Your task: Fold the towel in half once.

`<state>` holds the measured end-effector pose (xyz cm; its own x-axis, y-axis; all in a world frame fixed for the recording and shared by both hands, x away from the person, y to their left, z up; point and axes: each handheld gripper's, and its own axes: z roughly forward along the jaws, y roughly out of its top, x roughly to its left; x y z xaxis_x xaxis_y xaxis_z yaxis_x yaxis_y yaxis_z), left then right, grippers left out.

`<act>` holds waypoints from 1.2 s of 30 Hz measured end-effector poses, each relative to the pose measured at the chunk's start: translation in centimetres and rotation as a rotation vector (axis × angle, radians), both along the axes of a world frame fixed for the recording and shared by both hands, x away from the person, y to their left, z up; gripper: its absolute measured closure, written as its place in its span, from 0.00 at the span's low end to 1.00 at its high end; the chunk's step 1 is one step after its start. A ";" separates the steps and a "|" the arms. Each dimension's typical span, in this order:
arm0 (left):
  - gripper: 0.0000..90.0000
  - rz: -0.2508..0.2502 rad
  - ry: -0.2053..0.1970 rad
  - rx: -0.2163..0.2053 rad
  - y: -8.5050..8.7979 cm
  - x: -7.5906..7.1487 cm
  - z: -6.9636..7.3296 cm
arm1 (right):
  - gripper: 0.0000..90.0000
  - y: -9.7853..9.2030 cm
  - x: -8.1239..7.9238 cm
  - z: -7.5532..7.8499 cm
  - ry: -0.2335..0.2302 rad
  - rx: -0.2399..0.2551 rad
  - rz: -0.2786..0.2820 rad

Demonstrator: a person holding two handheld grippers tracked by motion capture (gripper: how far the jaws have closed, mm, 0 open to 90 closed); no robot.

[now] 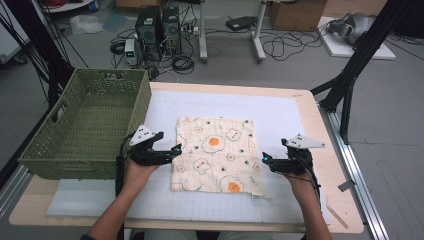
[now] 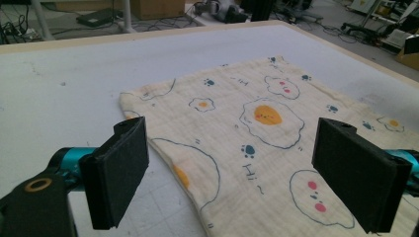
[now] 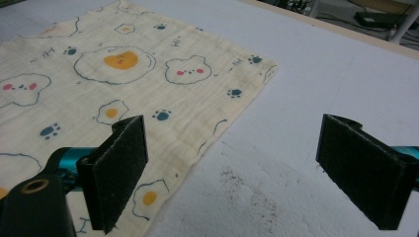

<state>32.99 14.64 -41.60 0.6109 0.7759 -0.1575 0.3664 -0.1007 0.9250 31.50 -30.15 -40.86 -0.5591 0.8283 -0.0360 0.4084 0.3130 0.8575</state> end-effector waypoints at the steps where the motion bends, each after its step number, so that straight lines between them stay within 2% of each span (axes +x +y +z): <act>1: 0.16 -0.003 0.002 0.002 -0.1 0.0 0.0 | 0.13 0.0 0.0 0.0 -0.003 -0.001 0.004; 4: 0.16 0.000 -0.002 0.018 -0.1 0.2 0.3 | 0.13 0.1 0.0 0.0 -0.001 -0.002 0.006; 11: 0.17 0.006 -0.008 -0.005 -0.3 1.0 1.2 | 0.13 -0.1 0.1 0.0 0.000 0.012 0.009; 16: 0.22 0.004 0.016 -0.018 -0.9 2.7 1.2 | 0.13 -0.2 0.1 0.0 -0.004 0.021 0.007; 21: 0.27 0.001 0.042 0.009 -1.6 4.3 1.2 | 0.13 -0.1 0.2 -0.1 0.003 0.020 0.008; 25: 0.27 0.015 0.054 0.006 -2.0 5.7 1.5 | 0.13 -0.1 0.2 -0.1 0.006 0.019 0.005; 29: 0.30 0.024 0.085 0.035 -2.4 7.6 1.7 | 0.13 -0.2 0.3 -0.1 0.012 0.024 0.008; 32: 0.32 0.045 0.116 0.056 -2.7 9.0 1.5 | 0.13 -0.2 0.3 -0.1 0.019 0.027 0.010; 36: 0.34 0.075 0.136 0.086 -2.9 10.4 0.9 | 0.13 -0.2 0.3 -0.1 0.020 0.028 0.010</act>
